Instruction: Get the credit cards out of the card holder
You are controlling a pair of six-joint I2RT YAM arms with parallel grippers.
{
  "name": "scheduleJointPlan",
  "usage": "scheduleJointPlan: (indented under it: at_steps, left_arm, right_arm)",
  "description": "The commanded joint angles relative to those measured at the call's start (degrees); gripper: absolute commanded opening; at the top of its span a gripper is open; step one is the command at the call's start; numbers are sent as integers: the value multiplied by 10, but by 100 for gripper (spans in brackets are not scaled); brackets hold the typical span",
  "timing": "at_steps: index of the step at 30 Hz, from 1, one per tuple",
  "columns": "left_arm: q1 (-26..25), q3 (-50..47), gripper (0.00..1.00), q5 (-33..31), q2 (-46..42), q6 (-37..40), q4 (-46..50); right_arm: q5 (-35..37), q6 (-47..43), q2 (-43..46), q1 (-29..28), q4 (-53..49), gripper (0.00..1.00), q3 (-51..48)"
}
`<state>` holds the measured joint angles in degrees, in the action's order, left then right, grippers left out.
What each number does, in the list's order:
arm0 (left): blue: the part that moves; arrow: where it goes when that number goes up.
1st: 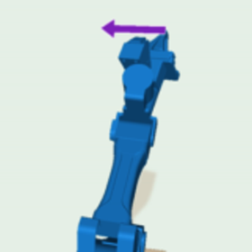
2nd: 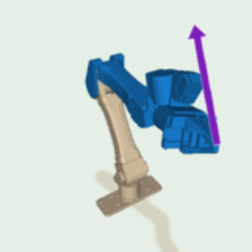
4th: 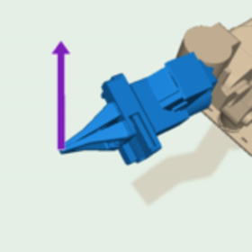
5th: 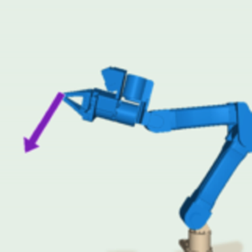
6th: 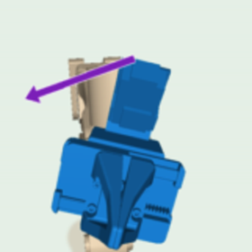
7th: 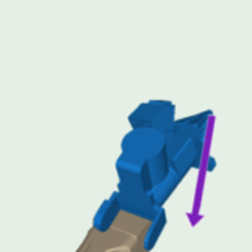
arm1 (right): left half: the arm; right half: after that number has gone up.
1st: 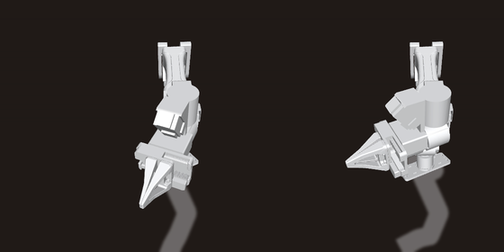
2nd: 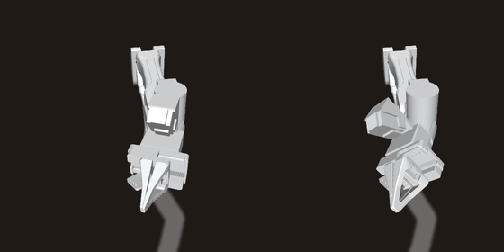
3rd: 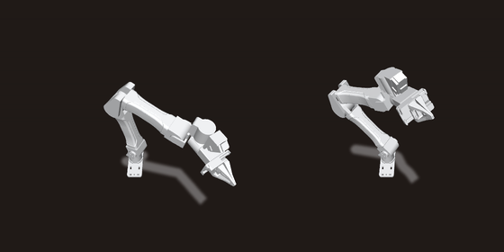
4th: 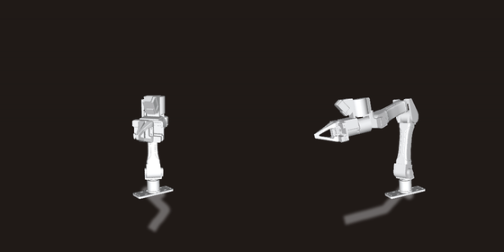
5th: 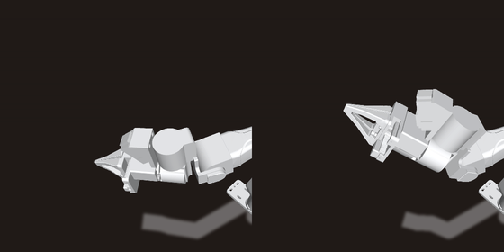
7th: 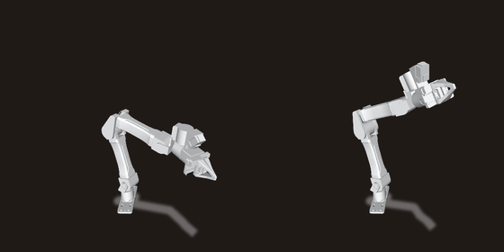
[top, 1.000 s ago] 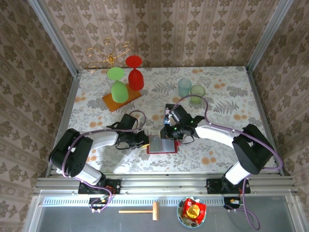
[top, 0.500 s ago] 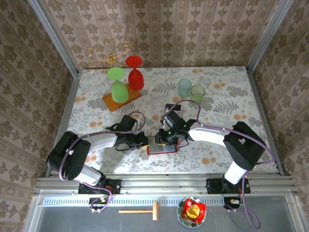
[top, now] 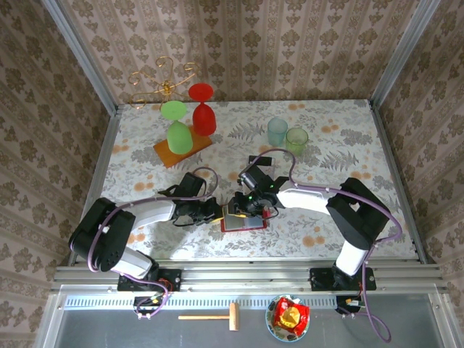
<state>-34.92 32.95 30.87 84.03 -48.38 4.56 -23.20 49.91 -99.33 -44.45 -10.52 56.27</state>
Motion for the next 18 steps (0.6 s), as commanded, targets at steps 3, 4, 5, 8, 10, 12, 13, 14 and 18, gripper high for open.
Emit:
scheduleJointPlan:
  at_steps: [3, 4, 5, 8, 10, 12, 13, 14, 18]
  left_arm:
    - [-2, -4, 9, -7, 15, 11, 17]
    - [-2, -3, 9, -7, 15, 11, 17]
    - [-2, -3, 9, -7, 17, 11, 17]
    - [-3, -3, 9, -10, 17, 13, 20]
    - [-2, -3, 9, -12, 17, 17, 24]
    - [-2, -4, 9, -14, 17, 17, 27]
    - [-3, -4, 9, -15, 17, 17, 28]
    - [-2, -5, 9, -16, 17, 17, 28]
    - [-2, -5, 9, -17, 17, 18, 30]
  right_arm:
    - [1, 0, -16, -5, -22, 31, 20]
    - [0, -1, -17, -6, -23, 31, 21]
    - [1, -1, -19, -5, -24, 31, 22]
    - [3, -3, -24, -6, -29, 32, 24]
    - [5, -5, -28, -6, -33, 32, 25]
    - [8, -6, -30, -7, -35, 32, 25]
    - [9, -8, -32, -7, -36, 32, 24]
    - [11, -9, -32, -7, -37, 33, 25]
    - [19, -12, -39, -7, -45, 34, 25]
